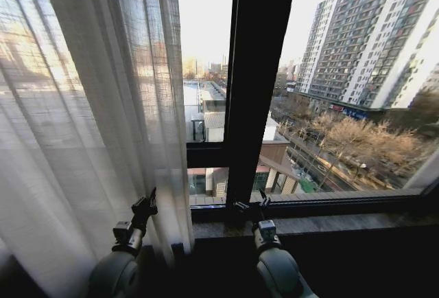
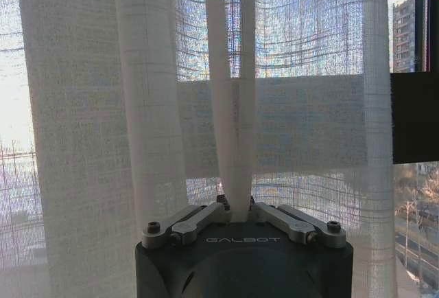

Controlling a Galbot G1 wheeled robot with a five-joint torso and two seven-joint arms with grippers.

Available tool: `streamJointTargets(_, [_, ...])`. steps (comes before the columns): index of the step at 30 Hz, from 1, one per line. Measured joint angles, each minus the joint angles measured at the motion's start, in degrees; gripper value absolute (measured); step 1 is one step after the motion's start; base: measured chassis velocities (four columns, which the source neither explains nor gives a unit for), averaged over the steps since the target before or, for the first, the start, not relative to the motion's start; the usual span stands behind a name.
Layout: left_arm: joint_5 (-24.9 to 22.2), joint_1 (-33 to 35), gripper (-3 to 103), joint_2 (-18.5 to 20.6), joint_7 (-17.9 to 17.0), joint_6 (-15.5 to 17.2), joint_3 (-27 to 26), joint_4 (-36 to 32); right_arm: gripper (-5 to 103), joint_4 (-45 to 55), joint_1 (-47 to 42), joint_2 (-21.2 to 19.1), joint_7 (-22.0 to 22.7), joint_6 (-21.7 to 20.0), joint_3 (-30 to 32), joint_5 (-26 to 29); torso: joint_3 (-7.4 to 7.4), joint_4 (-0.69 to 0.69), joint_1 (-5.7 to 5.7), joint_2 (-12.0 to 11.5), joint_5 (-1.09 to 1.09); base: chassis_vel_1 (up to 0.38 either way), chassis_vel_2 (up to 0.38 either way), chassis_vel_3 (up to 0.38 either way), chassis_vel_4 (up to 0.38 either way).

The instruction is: Open the curtains by pulling them apart, changing their state from closed to fully open.

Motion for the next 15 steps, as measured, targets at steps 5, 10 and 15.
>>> streamJointTargets(5, [-0.1,0.6,0,0.0,0.1,0.1,-0.5,-0.7,100,-0.1,0.0,-0.1,-0.5,0.1,-0.3,-1.4,0.00,0.00,0.00,0.0,0.00,0.000,0.000,0.000,0.000])
streamJointTargets(10, [-0.1,1.1,0,-0.1,0.2,0.1,-0.6,-1.3,100,-0.1,-0.3,-0.3,-0.5,0.6,-0.6,-1.8,0.00,0.00,0.00,0.0,0.00,0.000,0.000,0.000,0.000])
streamJointTargets(15, [-0.1,1.5,0,-0.2,0.3,0.1,-0.6,-2.1,100,0.1,-0.7,-0.4,-0.5,0.8,-0.8,-2.3,0.00,-0.01,0.00,0.0,0.01,0.032,0.030,-0.054,-0.038])
